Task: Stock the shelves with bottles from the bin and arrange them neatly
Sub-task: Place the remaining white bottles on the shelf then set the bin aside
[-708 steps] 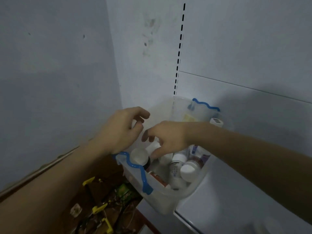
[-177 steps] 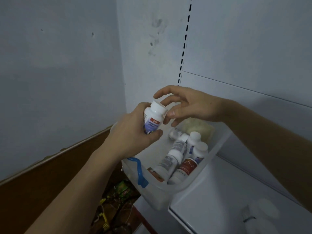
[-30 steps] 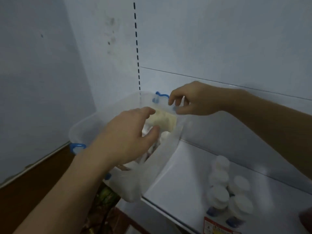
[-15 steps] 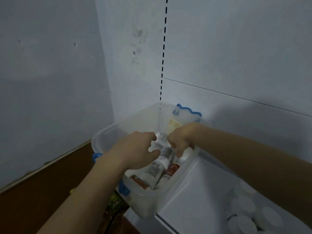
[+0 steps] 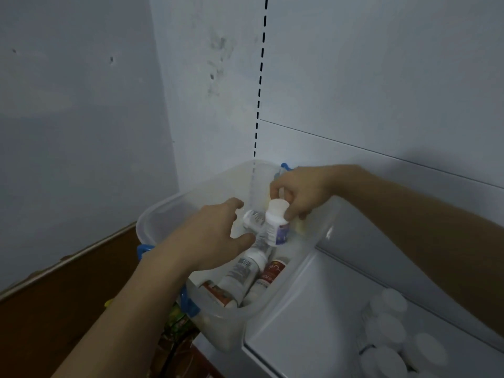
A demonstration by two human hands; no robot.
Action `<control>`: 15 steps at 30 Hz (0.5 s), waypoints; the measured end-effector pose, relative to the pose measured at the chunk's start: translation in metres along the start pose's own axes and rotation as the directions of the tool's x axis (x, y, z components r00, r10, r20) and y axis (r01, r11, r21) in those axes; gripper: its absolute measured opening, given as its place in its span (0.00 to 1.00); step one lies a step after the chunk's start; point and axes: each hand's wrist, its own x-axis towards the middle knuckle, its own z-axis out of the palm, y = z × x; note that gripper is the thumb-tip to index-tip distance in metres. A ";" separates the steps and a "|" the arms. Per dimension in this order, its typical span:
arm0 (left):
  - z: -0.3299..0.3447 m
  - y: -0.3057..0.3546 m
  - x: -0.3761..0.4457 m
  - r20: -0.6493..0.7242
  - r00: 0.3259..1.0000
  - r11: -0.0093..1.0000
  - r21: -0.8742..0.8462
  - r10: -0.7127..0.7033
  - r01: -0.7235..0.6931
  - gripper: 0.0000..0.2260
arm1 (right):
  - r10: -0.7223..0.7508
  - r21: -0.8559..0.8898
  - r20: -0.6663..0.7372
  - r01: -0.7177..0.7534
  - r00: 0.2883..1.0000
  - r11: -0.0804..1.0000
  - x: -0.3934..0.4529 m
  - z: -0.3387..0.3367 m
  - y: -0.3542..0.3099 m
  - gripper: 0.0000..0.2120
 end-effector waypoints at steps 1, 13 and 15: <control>-0.001 0.000 0.000 -0.012 1.000 0.999 -0.033 -0.007 0.006 0.36 | -0.056 0.122 -0.018 0.058 0.998 0.991 -0.004 -0.007 -0.004 0.16; -0.008 -0.001 -0.002 -0.429 0.900 0.920 -0.379 -0.076 -0.103 0.15 | -0.104 0.139 0.204 0.076 0.973 0.987 0.021 -0.002 -0.034 0.25; -0.009 0.000 -0.002 -0.430 0.898 0.906 -0.411 -0.092 -0.104 0.15 | -0.067 -0.031 0.291 0.079 0.954 0.996 0.033 0.007 -0.048 0.23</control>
